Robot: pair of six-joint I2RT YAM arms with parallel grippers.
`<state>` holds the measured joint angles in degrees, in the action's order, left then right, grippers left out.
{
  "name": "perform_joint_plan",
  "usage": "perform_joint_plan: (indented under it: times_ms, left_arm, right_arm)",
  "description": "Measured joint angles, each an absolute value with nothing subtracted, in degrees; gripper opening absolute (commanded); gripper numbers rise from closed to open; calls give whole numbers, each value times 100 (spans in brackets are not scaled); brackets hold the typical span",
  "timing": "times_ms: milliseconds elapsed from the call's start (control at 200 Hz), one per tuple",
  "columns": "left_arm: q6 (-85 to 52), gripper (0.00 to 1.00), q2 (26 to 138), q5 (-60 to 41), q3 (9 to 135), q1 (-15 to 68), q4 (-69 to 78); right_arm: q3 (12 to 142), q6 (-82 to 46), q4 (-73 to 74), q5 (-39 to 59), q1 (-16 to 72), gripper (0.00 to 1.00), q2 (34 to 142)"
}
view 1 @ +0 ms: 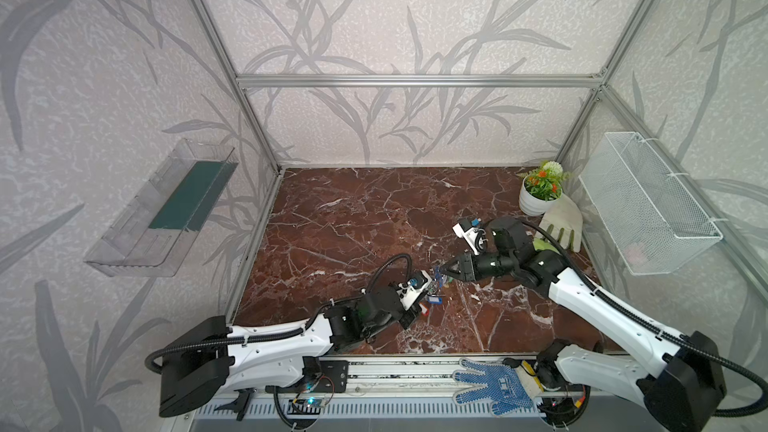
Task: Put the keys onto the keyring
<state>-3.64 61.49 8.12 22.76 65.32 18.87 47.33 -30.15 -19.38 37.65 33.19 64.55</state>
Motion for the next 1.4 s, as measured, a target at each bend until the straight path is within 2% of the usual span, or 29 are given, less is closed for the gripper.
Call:
perform_joint_plan:
  times_ms: [570,850,1165,1400]
  left_arm:
    - [-368,0,6254,906,2279,6543,1935]
    - [-368,0,6217,895,2276,6554,1942]
    - [-375,0,6217,895,2276,6556,2016]
    - [-388,0,6217,895,2276,6558,2021]
  right_arm:
    - [4707,-3041,-1868,3892,3260,20,6368]
    - [4705,-3020,-1822,3881,3260,12,6377]
    - [4663,-2976,-1826,3841,3260,20,6381]
    - [4545,-2976,-1835,3841,3260,17,6379]
